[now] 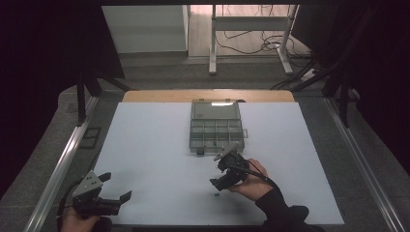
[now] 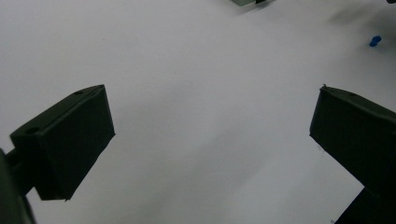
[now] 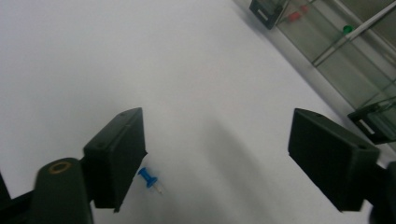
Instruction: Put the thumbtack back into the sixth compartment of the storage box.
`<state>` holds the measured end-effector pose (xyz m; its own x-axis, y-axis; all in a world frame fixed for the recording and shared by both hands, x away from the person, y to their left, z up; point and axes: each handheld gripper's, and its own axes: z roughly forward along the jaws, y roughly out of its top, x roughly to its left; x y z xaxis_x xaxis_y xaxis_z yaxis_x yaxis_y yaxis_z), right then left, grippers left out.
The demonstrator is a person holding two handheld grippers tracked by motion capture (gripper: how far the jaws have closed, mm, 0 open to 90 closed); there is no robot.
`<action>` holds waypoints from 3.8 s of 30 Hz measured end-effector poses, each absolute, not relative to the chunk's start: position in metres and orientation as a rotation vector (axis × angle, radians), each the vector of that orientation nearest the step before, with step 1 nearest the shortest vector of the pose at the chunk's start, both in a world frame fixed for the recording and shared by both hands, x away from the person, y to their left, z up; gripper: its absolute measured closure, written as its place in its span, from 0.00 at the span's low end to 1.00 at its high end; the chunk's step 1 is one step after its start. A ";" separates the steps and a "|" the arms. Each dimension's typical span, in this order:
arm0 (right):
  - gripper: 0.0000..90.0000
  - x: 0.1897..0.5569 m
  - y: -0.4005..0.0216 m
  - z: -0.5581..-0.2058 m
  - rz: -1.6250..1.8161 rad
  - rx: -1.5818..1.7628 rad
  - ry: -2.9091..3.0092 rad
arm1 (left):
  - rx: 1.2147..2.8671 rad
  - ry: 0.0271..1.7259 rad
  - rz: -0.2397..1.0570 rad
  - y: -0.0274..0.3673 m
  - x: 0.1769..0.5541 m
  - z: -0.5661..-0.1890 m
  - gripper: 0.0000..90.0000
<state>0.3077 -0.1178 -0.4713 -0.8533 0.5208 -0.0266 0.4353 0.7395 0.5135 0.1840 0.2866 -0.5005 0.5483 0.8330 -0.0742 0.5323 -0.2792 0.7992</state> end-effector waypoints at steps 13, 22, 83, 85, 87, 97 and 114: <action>0.55 0.288 -0.122 -0.481 0.729 0.720 2.855 | 1.961 1.103 0.462 0.287 0.184 -0.500 0.00; 0.78 0.284 -0.118 -0.496 0.710 0.633 2.945 | 1.962 1.102 0.463 0.286 0.184 -0.500 0.00; 0.91 0.316 -0.121 -0.478 0.882 0.792 2.817 | 1.981 1.089 0.466 0.284 0.184 -0.501 0.00; 0.91 0.317 -0.121 -0.478 0.886 0.796 2.816 | 1.981 1.089 0.466 0.284 0.184 -0.501 0.00; 0.91 0.319 -0.120 -0.476 0.892 0.801 2.811 | 1.982 1.090 0.466 0.284 0.184 -0.501 0.00; 0.91 0.331 -0.118 -0.472 0.908 0.827 2.795 | 1.983 1.088 0.465 0.284 0.184 -0.501 0.00; 0.91 0.353 -0.113 -0.466 0.946 0.877 2.758 | 1.983 1.087 0.465 0.284 0.184 -0.501 0.00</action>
<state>0.3526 -0.1126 -0.4662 -0.8299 0.5504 0.0911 0.4904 0.6421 0.5892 0.1842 0.2842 -0.5007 0.5615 0.8254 -0.0586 0.5274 -0.3024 0.7940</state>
